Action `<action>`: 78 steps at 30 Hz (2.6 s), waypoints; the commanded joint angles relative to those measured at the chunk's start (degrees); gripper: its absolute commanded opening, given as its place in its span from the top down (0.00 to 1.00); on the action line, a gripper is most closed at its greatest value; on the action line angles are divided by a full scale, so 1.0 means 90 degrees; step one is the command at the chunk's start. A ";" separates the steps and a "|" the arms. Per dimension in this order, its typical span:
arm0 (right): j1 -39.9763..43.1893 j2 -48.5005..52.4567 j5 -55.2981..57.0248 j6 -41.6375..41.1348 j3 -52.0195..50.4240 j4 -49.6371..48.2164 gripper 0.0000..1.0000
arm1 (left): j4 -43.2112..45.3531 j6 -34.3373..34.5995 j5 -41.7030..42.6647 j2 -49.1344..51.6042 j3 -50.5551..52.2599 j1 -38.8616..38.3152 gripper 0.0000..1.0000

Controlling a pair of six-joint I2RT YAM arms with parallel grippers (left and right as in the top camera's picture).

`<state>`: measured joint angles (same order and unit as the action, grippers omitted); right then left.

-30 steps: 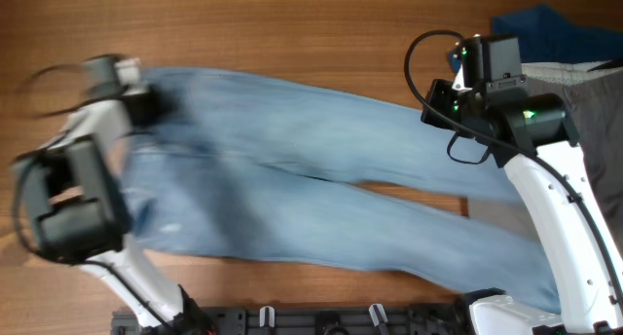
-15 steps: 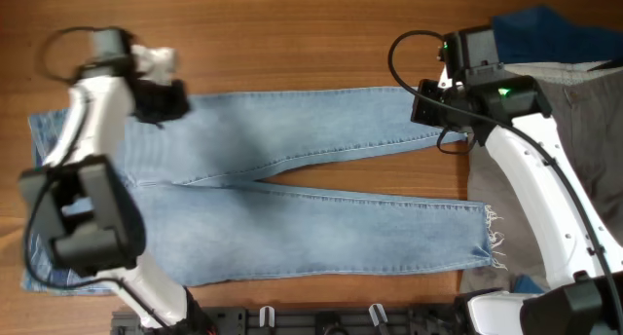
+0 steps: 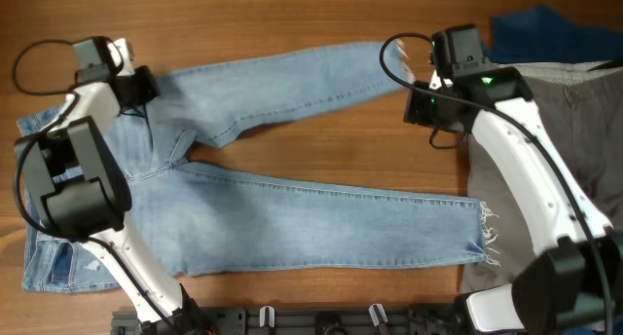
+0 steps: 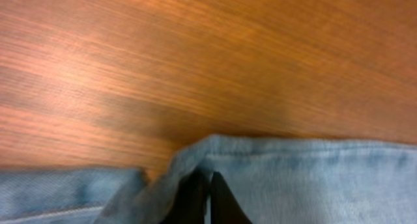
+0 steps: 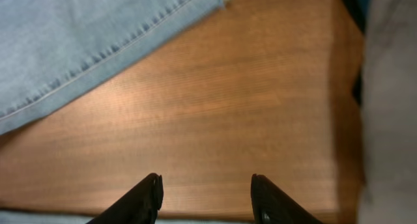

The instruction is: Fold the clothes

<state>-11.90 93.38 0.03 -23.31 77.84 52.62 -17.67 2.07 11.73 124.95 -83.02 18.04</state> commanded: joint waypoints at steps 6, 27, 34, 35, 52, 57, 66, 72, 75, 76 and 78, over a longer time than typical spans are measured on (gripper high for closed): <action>-0.0002 0.1253 -0.0529 0.0185 0.0012 -0.2516 0.47 | -0.3191 -0.0372 -0.0138 -0.1163 -0.1790 -0.0083 0.71; 0.0930 0.4099 -0.2164 0.0590 0.0036 -0.6239 0.83 | -0.6181 -0.0369 -0.0262 -0.3990 -0.1787 -0.0493 0.43; 0.1872 0.4099 -0.2521 -0.0333 0.0597 -0.7456 0.94 | -0.6188 -0.0369 -0.0267 -0.3990 -0.1787 -0.0493 0.36; 0.2008 0.4087 -0.3031 -0.0175 0.0733 -0.7446 0.82 | -0.6188 -0.0369 -0.0279 -0.3990 -0.1787 -0.0493 0.36; 0.1447 -0.0316 -0.2118 0.1190 -0.0129 0.1855 0.71 | -0.6919 0.1353 -0.1477 -0.5013 -0.1787 0.0741 0.28; 0.0697 -0.0010 -0.1982 0.0308 -0.2676 0.0818 0.82 | -0.6907 0.1348 -0.1477 -0.4991 -0.1787 0.0741 0.22; 0.0707 0.0860 -0.1061 -0.0862 -0.4065 -0.3393 0.88 | -0.6931 0.1350 -0.1481 -0.4983 -0.1688 0.0760 0.17; 0.0743 0.0631 -0.1078 0.0243 -0.2455 -0.3279 0.65 | -0.6768 0.1496 -0.1484 -0.4889 -0.1088 0.1535 0.15; 0.0765 -0.0233 -0.1149 0.0663 -0.1489 -0.1598 0.53 | -0.6603 0.1834 -0.1481 -0.4881 -0.0384 0.2375 0.16; 0.0765 -0.0525 -0.1178 0.0750 -0.1440 -0.1338 0.51 | -0.6462 0.1953 -0.1481 -0.4881 -0.0017 0.2635 0.21; 0.0765 -0.0971 -0.1173 0.0755 -0.1440 -0.0959 0.48 | -0.6093 0.2220 -0.1481 -0.4881 0.0721 0.3070 0.36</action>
<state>-5.19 89.52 -11.31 -18.87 63.46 41.30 -74.74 17.78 -1.50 80.66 -83.61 41.12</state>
